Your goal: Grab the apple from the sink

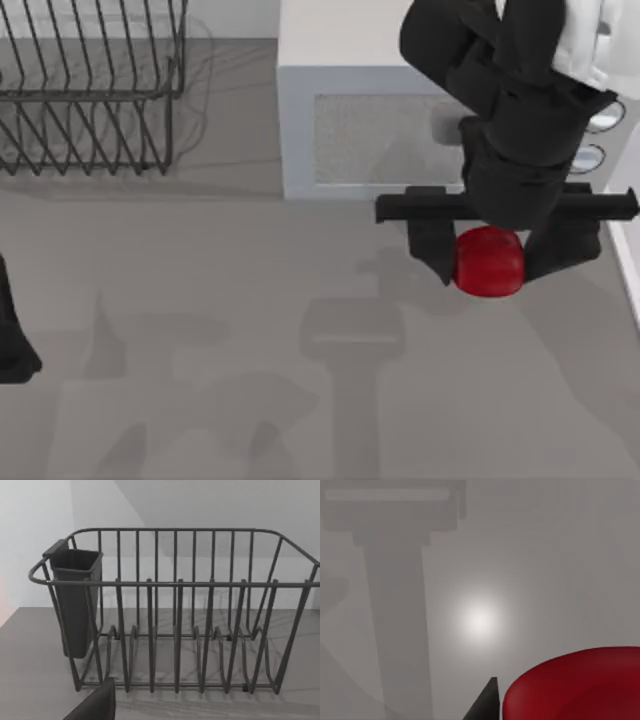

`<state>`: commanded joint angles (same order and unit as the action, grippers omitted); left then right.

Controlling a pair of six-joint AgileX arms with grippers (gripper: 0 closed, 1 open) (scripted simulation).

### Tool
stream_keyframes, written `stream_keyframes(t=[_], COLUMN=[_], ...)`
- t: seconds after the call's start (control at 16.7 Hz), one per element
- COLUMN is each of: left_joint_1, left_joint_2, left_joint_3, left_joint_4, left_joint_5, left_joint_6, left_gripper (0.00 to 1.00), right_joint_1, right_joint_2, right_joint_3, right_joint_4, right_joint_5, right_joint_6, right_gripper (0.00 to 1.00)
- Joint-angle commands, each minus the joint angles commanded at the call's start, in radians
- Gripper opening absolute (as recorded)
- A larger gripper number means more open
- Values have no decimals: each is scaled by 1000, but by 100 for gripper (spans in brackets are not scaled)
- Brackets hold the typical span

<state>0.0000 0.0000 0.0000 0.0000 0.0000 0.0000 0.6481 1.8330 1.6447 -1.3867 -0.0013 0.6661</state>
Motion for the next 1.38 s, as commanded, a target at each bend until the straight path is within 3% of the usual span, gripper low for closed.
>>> stream_keyframes(t=[0.24,0.66,0.96,1.38], left_joint_1=[0,0,0,0], left_joint_2=[0,0,0,0], left_joint_3=[0,0,0,0], left_joint_4=[0,0,0,0], left_joint_5=[0,0,0,0], left_joint_6=[0,0,0,0], left_gripper=[100,100,100,100], right_joint_1=[0,6,7,7], right_joint_2=[9,55,62,62], right_joint_3=[-70,-338,-359,-359], right_joint_4=[73,403,425,425], right_joint_5=[0,2,2,2], right_joint_6=[0,3,4,4], right_gripper=[0,0,0,53])
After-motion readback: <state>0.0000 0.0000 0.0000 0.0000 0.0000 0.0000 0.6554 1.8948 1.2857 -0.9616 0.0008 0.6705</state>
